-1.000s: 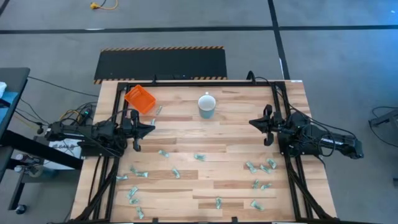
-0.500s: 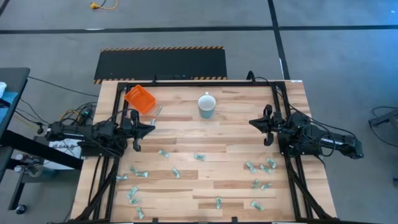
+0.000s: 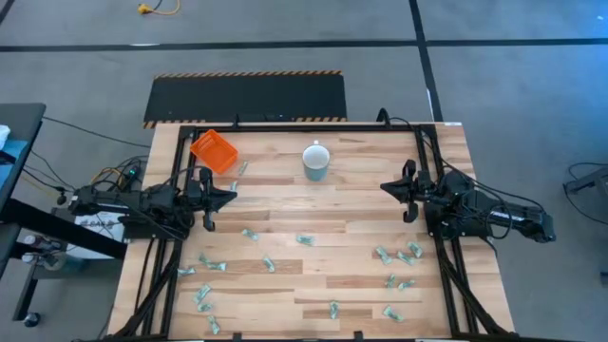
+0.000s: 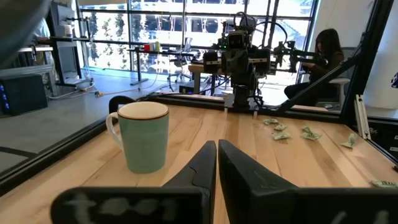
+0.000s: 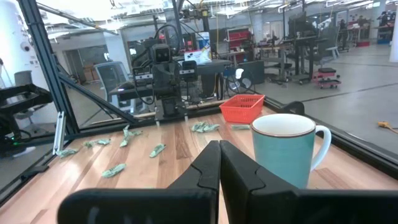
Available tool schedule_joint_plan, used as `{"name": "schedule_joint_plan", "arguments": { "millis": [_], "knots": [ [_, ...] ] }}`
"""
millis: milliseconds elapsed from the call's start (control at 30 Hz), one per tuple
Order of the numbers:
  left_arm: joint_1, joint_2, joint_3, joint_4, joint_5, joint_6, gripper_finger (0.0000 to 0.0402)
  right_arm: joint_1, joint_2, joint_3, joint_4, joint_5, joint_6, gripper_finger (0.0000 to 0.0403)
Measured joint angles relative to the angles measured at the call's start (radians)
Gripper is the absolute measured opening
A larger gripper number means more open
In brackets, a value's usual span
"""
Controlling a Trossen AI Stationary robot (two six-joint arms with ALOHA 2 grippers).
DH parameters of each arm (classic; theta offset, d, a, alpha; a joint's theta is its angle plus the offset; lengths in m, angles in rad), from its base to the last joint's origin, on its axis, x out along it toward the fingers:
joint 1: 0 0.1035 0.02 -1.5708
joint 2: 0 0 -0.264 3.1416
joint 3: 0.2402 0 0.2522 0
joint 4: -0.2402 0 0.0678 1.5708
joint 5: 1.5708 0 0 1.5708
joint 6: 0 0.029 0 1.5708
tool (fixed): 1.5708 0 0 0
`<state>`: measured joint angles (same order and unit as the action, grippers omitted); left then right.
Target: Pick and place items into bin
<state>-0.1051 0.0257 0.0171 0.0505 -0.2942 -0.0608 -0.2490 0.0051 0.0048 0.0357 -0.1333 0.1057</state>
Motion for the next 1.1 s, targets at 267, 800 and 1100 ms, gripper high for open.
{"name": "schedule_joint_plan", "arguments": {
  "millis": [267,800,1100],
  "knots": [
    [0.000,0.000,0.000,0.000,0.000,0.000,0.0006,0.000,0.000,0.000,0.000,0.000,0.000,0.0000],
    [0.000,0.000,0.000,0.003,0.000,0.000,0.0006,0.001,0.000,0.000,0.063,0.004,0.144,0.0000],
    [0.000,0.000,-0.002,0.031,0.013,-0.220,0.0006,-0.015,0.000,0.000,0.202,0.060,0.329,0.0000]
  ]
}}
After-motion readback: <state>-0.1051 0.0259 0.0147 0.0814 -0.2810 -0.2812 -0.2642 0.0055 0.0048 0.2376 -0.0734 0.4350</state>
